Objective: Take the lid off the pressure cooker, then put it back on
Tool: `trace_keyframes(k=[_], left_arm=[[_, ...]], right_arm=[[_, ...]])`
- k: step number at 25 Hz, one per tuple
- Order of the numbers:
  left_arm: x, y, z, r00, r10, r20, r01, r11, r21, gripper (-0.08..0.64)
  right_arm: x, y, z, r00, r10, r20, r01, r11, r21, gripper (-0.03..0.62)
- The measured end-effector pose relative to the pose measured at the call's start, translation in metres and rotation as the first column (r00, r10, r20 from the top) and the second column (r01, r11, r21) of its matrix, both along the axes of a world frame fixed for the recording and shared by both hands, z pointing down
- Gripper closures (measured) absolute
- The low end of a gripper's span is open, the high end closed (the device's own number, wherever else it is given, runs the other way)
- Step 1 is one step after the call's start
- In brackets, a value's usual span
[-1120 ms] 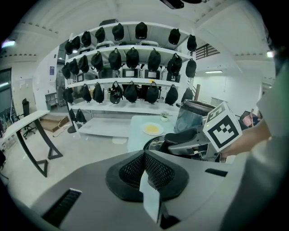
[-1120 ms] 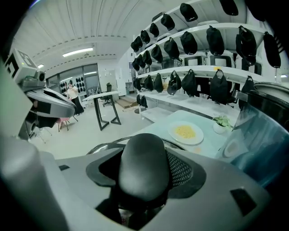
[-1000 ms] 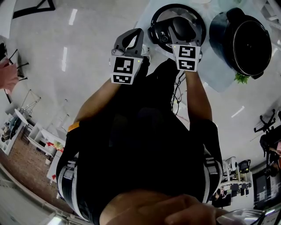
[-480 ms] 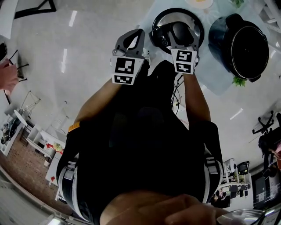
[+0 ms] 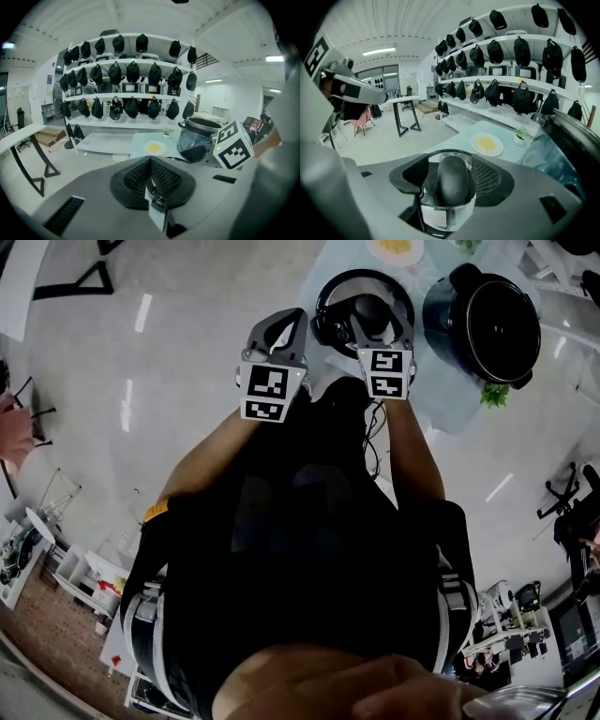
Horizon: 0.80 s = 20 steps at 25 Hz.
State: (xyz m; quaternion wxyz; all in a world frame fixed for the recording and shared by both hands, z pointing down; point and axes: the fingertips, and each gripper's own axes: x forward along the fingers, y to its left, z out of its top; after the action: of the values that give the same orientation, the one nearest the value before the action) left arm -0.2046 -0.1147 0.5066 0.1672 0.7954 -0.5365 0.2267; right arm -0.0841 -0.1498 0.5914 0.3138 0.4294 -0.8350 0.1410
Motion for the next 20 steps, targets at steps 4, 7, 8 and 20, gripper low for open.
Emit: trace_keyframes(k=[4,7,8,20], left_arm=[[0.005,0.011,-0.014,0.999,0.041,-0.028,-0.040,0.999,0.023,0.554],[0.010,0.026,-0.017,0.996,0.075,-0.055,-0.073,0.997,0.027,0.554],[0.012,0.031,-0.017,0.994,0.085,-0.064,-0.084,0.996,0.026,0.554],[0.027,0.091,-0.055,0.989,0.086,-0.122,-0.077,0.994,0.077,0.553]], right_arm=[[-0.001,0.019,-0.042,1.000,0.026,0.014,-0.026,0.999,0.035,0.298],[-0.010,0.040,-0.079,0.999,0.033,0.018,-0.035,0.997,0.075,0.308],[-0.011,0.048,-0.088,0.999,0.041,0.019,-0.042,0.996,0.084,0.310],[-0.012,0.118,-0.140,0.998,0.017,0.056,-0.022,0.996,0.088,0.321]])
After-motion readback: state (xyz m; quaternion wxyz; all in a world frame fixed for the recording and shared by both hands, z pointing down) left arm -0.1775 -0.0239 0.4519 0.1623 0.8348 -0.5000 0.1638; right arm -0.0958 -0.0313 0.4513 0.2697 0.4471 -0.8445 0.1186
